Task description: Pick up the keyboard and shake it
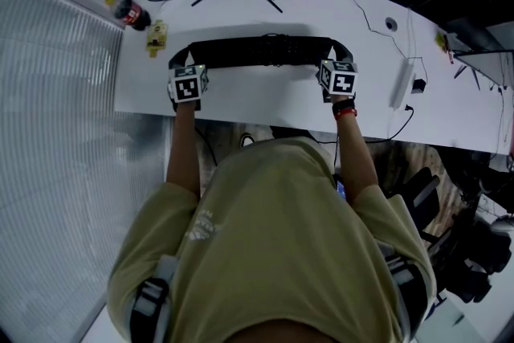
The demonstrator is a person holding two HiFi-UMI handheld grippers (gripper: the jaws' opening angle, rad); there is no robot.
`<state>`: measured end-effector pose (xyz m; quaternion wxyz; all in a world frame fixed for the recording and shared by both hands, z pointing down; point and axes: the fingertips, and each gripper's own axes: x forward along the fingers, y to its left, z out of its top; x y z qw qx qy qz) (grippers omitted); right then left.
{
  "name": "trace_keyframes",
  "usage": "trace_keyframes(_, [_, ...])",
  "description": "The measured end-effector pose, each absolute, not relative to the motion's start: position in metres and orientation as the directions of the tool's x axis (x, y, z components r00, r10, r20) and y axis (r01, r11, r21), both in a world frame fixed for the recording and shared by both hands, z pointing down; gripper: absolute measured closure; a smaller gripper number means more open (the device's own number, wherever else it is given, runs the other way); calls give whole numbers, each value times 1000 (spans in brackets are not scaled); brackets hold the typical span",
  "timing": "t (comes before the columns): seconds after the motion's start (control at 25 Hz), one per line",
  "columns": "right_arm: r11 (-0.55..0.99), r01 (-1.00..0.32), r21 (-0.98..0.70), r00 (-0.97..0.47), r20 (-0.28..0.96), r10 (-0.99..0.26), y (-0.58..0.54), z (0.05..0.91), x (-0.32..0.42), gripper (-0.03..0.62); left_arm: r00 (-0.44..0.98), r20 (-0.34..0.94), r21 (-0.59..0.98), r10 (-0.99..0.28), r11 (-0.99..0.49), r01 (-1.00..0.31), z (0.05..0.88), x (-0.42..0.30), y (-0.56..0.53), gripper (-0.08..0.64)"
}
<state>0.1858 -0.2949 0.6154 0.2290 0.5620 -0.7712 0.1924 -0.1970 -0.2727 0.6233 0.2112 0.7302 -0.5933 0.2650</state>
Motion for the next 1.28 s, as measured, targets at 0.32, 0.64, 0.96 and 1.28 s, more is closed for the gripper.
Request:
trace_keyframes(0.32, [317, -947, 56, -237, 546, -804, -274, 608, 185, 287, 132, 601, -33, -788, -190, -981, 617, -198, -250, 402])
trace_keyframes(0.64, [304, -949, 80, -210, 555, -805, -258, 608, 186, 289, 115, 587, -43, -801, -173, -984, 614, -205, -237, 448])
trace_keyframes(0.96, [284, -954, 92, -189, 549, -814, -244, 606, 186, 290, 122, 575, -40, -809, -177, -983, 613, -204, -222, 448])
trace_keyframes(1.28, [259, -965, 45, -197, 529, -825, -228, 605, 188, 290, 133, 571, -32, -810, -184, -982, 615, -204, -204, 448])
